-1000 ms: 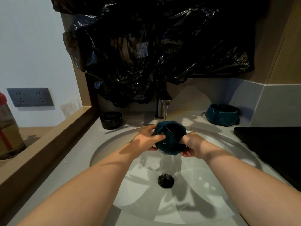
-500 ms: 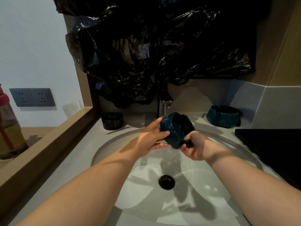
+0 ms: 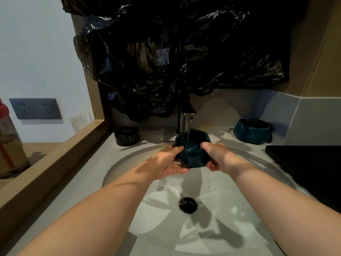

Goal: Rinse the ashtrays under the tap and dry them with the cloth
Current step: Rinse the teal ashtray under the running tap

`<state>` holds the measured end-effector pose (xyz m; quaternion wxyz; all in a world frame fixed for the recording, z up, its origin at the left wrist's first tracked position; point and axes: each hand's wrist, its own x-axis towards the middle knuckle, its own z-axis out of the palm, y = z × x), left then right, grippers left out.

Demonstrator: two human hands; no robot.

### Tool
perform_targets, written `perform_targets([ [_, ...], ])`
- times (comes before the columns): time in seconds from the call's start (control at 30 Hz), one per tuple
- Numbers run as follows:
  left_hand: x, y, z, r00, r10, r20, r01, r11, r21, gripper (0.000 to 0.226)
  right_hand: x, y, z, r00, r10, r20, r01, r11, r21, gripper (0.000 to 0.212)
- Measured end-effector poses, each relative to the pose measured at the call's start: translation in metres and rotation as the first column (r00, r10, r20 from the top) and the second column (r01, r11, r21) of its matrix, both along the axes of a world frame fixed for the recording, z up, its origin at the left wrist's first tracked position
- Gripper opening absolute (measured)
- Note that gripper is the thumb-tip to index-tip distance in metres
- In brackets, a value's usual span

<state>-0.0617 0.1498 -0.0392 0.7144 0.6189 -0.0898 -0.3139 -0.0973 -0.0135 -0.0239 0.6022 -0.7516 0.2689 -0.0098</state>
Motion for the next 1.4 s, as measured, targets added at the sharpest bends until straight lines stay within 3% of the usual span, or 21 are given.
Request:
perform_targets([
  [0.13, 0.0, 0.005, 0.001, 0.996, 0.002, -0.085, 0.003, 0.999, 0.054, 0.015, -0.004, 0.002, 0.004, 0.995, 0.1, -0.012, -0.099, 0.961, -0.259, 0.026],
  [0.4, 0.002, 0.009, 0.002, 0.998, -0.047, -0.039, 0.052, 0.99, 0.129, 0.024, -0.013, -0.007, 0.002, 0.979, 0.194, -0.064, -0.198, 0.978, -0.063, 0.013],
  [0.53, 0.001, 0.007, 0.002, 0.999, 0.013, 0.044, -0.02, 0.983, 0.18, 0.022, -0.015, -0.01, -0.003, 0.951, 0.292, -0.1, -0.298, 0.953, -0.055, 0.026],
  [0.6, 0.002, 0.007, 0.003, 0.992, 0.098, 0.081, -0.112, 0.977, 0.182, 0.019, -0.012, -0.009, -0.001, 0.973, 0.229, 0.009, -0.225, 0.962, -0.155, 0.029],
  [0.7, 0.006, 0.007, 0.002, 0.972, 0.205, 0.116, -0.225, 0.954, 0.196, 0.03, -0.01, -0.007, 0.008, 0.916, 0.02, 0.4, 0.171, 0.882, -0.438, 0.02],
  [0.77, 0.008, 0.008, 0.001, 0.959, 0.246, 0.142, -0.273, 0.937, 0.218, 0.031, -0.017, 0.002, 0.018, 0.881, 0.151, 0.448, 0.128, 0.837, -0.532, 0.033],
  [0.83, 0.01, 0.007, 0.0, 0.948, 0.273, 0.166, -0.306, 0.923, 0.234, 0.027, -0.021, 0.019, 0.019, 0.908, 0.355, 0.225, -0.125, 0.739, -0.662, 0.036],
  [0.9, 0.011, 0.006, -0.001, 0.939, 0.28, 0.201, -0.328, 0.903, 0.277, 0.029, -0.021, 0.033, 0.016, 0.893, 0.442, -0.079, -0.33, 0.526, -0.784, 0.033],
  [0.97, 0.01, 0.003, -0.002, 0.934, 0.263, 0.241, -0.334, 0.883, 0.33, 0.034, -0.021, 0.042, 0.014, 0.836, 0.481, -0.265, -0.446, 0.313, -0.838, 0.039],
  [1.07, 0.009, -0.003, -0.002, 0.934, 0.243, 0.263, -0.325, 0.883, 0.339, 0.031, -0.017, 0.047, 0.011, 0.757, 0.485, -0.437, -0.55, 0.113, -0.828, 0.066],
  [1.2, 0.009, -0.005, -0.001, 0.94, 0.291, 0.177, -0.328, 0.913, 0.243, 0.029, -0.025, 0.052, 0.015, 0.636, 0.548, -0.544, -0.677, 0.058, -0.734, 0.075],
  [1.3, 0.011, -0.006, -0.004, 0.939, 0.283, 0.195, -0.326, 0.912, 0.249, 0.032, -0.037, 0.046, 0.028, 0.593, 0.539, -0.598, -0.738, 0.067, -0.671, 0.063],
  [1.4, 0.01, -0.008, -0.005, 0.94, 0.264, 0.216, -0.316, 0.913, 0.258, 0.036, -0.046, 0.037, 0.038, 0.579, 0.413, -0.703, -0.75, -0.067, -0.658, 0.039],
])
